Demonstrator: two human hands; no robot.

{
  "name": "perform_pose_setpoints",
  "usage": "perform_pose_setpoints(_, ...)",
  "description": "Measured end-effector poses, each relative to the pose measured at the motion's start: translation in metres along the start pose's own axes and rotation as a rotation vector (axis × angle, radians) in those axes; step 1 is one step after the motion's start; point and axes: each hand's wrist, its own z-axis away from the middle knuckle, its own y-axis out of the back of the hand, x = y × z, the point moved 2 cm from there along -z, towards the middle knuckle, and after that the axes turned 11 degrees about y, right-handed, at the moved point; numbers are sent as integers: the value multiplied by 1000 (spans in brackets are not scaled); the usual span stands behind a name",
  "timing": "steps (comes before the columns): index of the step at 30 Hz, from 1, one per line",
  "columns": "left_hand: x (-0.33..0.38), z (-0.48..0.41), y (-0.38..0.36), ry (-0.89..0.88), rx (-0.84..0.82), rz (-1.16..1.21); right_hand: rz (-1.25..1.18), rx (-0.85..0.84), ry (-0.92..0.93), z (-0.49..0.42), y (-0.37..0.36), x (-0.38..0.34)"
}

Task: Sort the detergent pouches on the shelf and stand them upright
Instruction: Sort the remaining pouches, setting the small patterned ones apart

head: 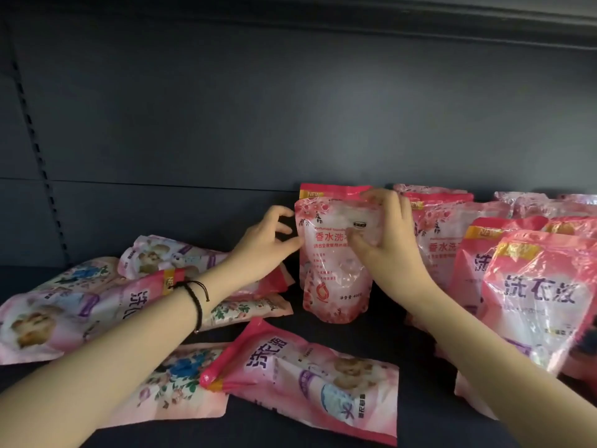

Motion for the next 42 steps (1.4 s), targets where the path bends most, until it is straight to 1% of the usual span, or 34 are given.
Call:
perform_pose_setpoints(2, -3, 15, 12, -96, -41, -269, 240, -241, 87, 0, 3, -6)
perform_pose_setpoints(4, -5, 33, 22, -197, -82, -596, 483, -441, 175, 3, 6, -7)
perform_pose_setpoints(6, -7, 50, 30, -275, -103, -854, 628, -532, 261, 8, 8, -8)
perform_pose_setpoints(8, -9, 63, 34, -355, -93, -996, 679, -528, 339, 14, 11, -13)
perform_pose_setpoints(10, -14, 74, 38, -409, -95, -1058, 712, -528, 424, 19, 12, -21)
perform_pose_setpoints(11, -17, 78, 39, -419, -105, -1069, 721, -553, 451, 21, 11, -25)
perform_pose_setpoints(16, -29, 97, 45, -454, -101, -1091, 645, -726, 419, 31, -1, -52)
perform_pose_setpoints(19, -39, 106, 43, -445, -100, -1080, 756, -843, 518, 36, -17, -62)
perform_pose_setpoints(20, -42, 107, 42, -426, -108, -1095, 786, -888, 523, 37, -23, -62)
perform_pose_setpoints(23, -51, 107, 37, -349, -138, -1047, 838, -1060, 423, 39, -40, -59)
perform_pose_setpoints(25, -54, 107, 34, -294, -180, -896, 828, -1202, 267, 41, -52, -52)
perform_pose_setpoints(27, -54, 106, 29, -264, -185, -697, 715, -1354, 32, 43, -61, -45)
perform_pose_setpoints(28, -53, 106, 27, -244, -170, -643, 629, -1410, -71, 45, -64, -43)
perform_pose_setpoints(29, -54, 106, 25, -237, -147, -611, 544, -1446, -148, 47, -66, -42)
perform_pose_setpoints(30, -54, 105, 23, -219, -121, -641, 474, -1460, -196, 48, -68, -40)
perform_pose_setpoints(33, -58, 103, 19, -171, -94, -724, 372, -1443, -291, 48, -70, -38)
perform_pose_setpoints(36, -54, 104, 19, -118, -93, -681, 247, -1411, -409, 48, -69, -35)
perform_pose_setpoints(38, -52, 104, 20, -76, -92, -676, 75, -1320, -512, 48, -66, -33)
perform_pose_setpoints(40, -51, 100, 23, -9, -105, -676, -81, -1169, -582, 46, -58, -32)
perform_pose_setpoints(42, -49, 95, 26, 70, -143, -579, -208, -1002, -632, 43, -49, -32)
